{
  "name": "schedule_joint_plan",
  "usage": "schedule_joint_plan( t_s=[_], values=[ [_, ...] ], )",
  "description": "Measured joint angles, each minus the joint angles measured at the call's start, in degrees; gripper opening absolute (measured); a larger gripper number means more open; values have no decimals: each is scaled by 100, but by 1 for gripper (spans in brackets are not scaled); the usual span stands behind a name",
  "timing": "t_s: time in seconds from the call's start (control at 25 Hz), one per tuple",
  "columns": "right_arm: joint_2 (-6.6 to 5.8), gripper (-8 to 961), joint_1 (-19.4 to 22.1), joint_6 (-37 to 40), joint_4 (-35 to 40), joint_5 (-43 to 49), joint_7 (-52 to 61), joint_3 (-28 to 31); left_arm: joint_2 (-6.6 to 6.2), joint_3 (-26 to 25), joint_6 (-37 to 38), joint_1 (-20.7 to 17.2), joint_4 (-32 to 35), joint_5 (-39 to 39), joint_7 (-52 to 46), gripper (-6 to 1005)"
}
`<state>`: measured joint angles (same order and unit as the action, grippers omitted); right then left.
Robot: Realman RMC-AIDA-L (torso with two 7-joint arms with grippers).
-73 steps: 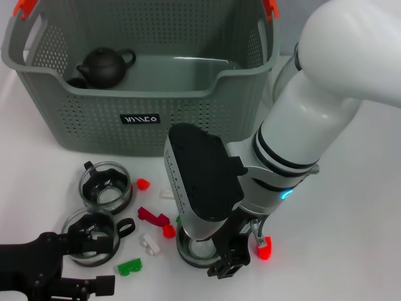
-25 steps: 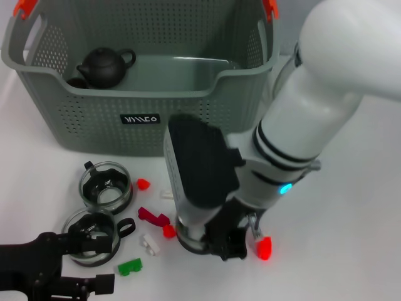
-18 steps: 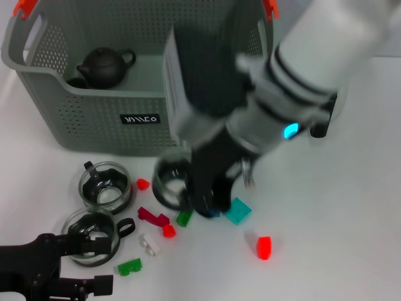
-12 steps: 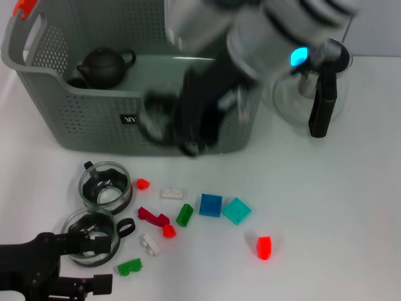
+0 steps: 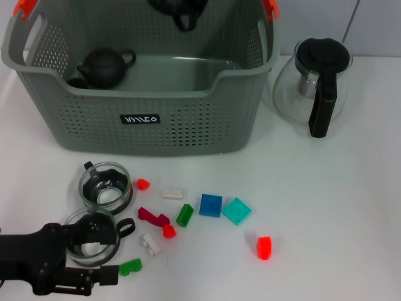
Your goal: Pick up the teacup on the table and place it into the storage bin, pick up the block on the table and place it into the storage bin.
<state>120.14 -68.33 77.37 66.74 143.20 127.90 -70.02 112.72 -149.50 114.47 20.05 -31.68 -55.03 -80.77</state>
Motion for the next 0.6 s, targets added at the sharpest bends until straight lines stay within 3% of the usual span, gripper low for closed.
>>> schedule_joint_plan(
  t_s=[0.12,0.36,0.6],
  values=[
    [-67,46,-173,-623,-733,173,56,176,29,2,-31,44,4,22,0,874],
    [-374,46,-761,-1643,-2617,324,132,576,39,18,-81,78,14,27,0,874],
    [-362,47,-818,-2151,-3219,344,132,583,63,36,-137,80,14,29,13,875]
  ],
)
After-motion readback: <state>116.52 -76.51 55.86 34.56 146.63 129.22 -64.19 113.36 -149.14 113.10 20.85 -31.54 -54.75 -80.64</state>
